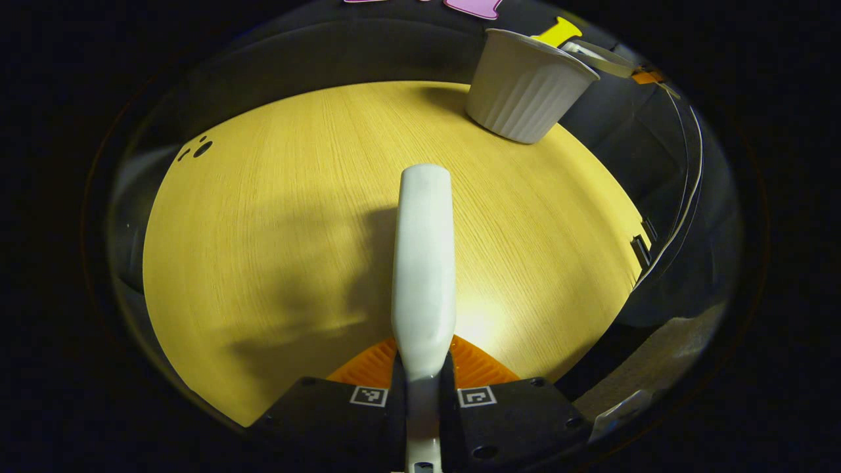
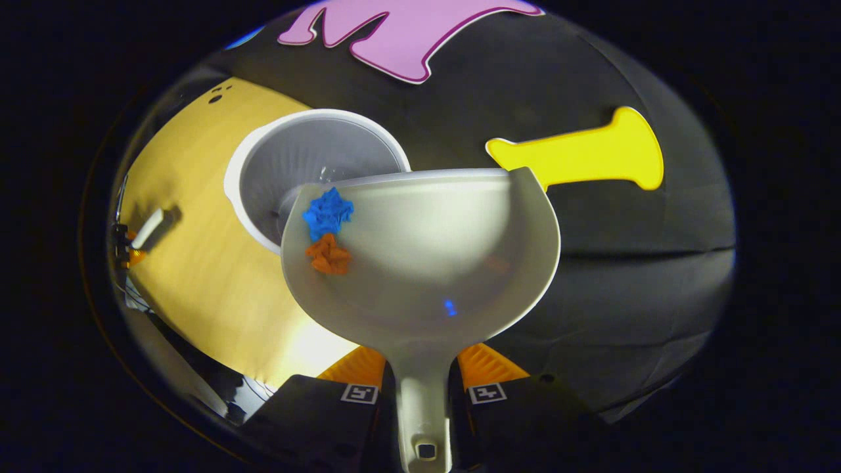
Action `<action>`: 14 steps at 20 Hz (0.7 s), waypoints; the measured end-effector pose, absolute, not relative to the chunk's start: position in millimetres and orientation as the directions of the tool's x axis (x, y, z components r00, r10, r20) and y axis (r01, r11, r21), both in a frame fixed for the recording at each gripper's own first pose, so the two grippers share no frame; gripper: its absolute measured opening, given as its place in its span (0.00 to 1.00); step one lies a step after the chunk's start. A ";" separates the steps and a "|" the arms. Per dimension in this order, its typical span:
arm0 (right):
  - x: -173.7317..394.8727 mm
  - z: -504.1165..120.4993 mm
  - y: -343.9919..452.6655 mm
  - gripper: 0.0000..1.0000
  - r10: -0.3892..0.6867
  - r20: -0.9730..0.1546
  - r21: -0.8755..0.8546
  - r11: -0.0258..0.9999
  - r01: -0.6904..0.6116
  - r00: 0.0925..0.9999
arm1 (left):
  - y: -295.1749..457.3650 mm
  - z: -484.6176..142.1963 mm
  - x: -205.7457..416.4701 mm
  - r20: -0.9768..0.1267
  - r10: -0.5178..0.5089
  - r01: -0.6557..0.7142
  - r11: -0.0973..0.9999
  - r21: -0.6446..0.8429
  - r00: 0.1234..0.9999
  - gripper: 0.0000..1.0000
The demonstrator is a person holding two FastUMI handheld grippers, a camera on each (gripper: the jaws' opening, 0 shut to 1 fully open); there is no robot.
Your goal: Pick up the small broom and dustpan from the desktop, sweep the trash into the dustpan with the broom, and then empty the trash into the garbage bin.
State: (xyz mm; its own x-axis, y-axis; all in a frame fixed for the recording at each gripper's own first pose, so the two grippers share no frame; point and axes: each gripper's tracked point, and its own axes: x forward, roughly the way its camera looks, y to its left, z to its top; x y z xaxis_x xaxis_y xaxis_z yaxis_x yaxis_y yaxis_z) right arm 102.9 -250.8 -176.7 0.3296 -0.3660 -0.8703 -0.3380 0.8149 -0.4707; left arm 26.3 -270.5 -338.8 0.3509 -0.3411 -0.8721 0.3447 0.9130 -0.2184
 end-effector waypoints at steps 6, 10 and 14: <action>123.7 -172.4 -262.4 0.35 -0.435 -0.873 -0.486 0.727 -0.486 0.222 | -272.8 -340.1 26.6 -0.872 -0.339 0.322 0.919 -0.226 0.354 0.24; 132.1 -172.1 -257.2 0.35 -0.416 -0.884 -0.465 0.736 -0.492 0.213 | -272.9 -340.9 27.7 -0.872 -0.340 0.312 0.921 -0.233 0.353 0.24; 136.1 -175.2 -258.0 0.35 -0.419 -0.880 -0.474 0.725 -0.500 0.225 | -272.1 -340.6 28.6 -0.874 -0.335 0.315 0.922 -0.227 0.351 0.24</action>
